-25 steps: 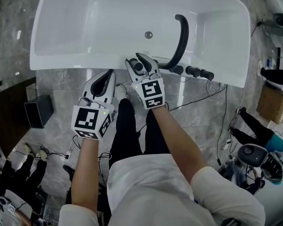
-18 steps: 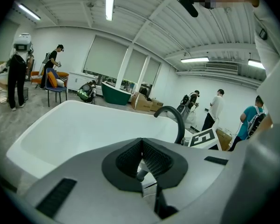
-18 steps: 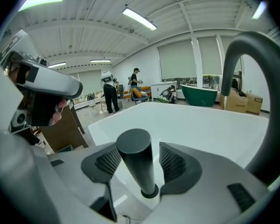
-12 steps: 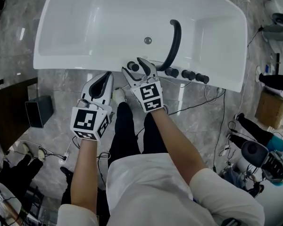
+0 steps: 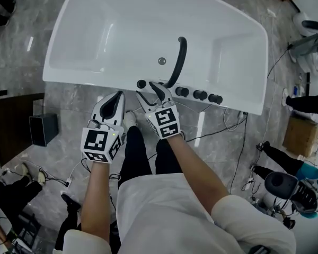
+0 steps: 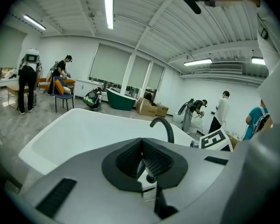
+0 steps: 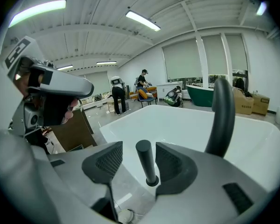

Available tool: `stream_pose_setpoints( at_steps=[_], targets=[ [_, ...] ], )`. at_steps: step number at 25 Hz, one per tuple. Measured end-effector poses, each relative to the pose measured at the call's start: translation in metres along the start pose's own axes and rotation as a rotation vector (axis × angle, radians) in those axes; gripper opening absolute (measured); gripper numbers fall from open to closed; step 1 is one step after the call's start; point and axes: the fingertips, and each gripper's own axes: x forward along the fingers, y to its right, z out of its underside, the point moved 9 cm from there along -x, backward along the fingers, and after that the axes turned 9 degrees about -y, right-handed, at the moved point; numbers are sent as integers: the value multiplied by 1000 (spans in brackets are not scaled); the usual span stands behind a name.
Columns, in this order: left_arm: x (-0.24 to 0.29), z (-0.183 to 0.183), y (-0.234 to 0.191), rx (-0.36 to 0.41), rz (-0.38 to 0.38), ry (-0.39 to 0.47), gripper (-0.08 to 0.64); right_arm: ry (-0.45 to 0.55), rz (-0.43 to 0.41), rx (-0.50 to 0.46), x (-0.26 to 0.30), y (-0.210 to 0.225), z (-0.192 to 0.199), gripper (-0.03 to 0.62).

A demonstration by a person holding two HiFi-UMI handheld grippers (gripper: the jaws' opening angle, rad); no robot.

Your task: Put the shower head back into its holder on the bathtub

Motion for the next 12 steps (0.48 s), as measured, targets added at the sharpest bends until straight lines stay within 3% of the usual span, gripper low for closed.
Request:
stream_pose_setpoints(
  at_steps=[8, 12],
  targets=[
    [-25, -6, 30, -24, -14, 44, 11, 74, -85, -14, -51, -2, -17, 41],
    [-35, -19, 48, -36, -37, 63, 11, 114, -131, -4, -86, 7, -34, 17]
  ],
)
